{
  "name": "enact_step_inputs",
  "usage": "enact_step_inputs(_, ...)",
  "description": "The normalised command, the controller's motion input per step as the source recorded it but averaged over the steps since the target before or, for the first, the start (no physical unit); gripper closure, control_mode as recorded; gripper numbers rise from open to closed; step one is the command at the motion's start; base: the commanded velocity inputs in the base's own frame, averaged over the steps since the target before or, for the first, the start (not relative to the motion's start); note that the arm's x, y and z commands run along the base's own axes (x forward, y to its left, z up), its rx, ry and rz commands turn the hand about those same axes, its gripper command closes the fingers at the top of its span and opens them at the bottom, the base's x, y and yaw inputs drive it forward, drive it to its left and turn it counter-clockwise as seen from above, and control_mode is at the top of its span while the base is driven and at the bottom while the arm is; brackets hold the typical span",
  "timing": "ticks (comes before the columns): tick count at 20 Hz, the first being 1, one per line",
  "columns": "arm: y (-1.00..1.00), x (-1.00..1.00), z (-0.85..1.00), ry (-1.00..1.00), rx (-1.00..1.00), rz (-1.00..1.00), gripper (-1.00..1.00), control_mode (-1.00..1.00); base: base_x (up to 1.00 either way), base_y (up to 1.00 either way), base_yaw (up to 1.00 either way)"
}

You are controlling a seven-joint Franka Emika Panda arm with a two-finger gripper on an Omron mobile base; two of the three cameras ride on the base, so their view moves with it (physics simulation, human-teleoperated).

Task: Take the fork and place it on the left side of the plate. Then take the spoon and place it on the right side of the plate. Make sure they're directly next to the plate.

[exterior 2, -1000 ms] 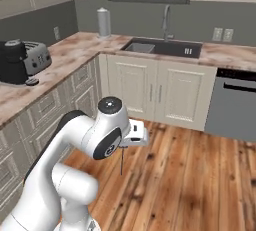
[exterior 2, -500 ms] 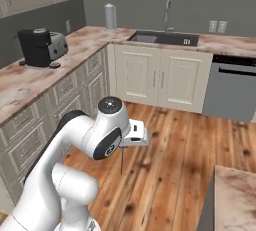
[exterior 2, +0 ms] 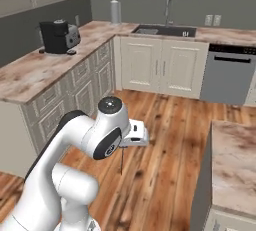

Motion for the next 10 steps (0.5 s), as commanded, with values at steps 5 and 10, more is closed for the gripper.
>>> enact_step_inputs(5, 0.00, 0.00, 0.00, 0.00, 0.00, 0.00, 1.00, 1.00, -1.00, -0.22, -0.02)
enact_step_inputs(10, 0.00, 0.00, 0.00, 0.00, 0.00, 0.00, 1.00, 1.00, -1.00, -0.48, 0.00)
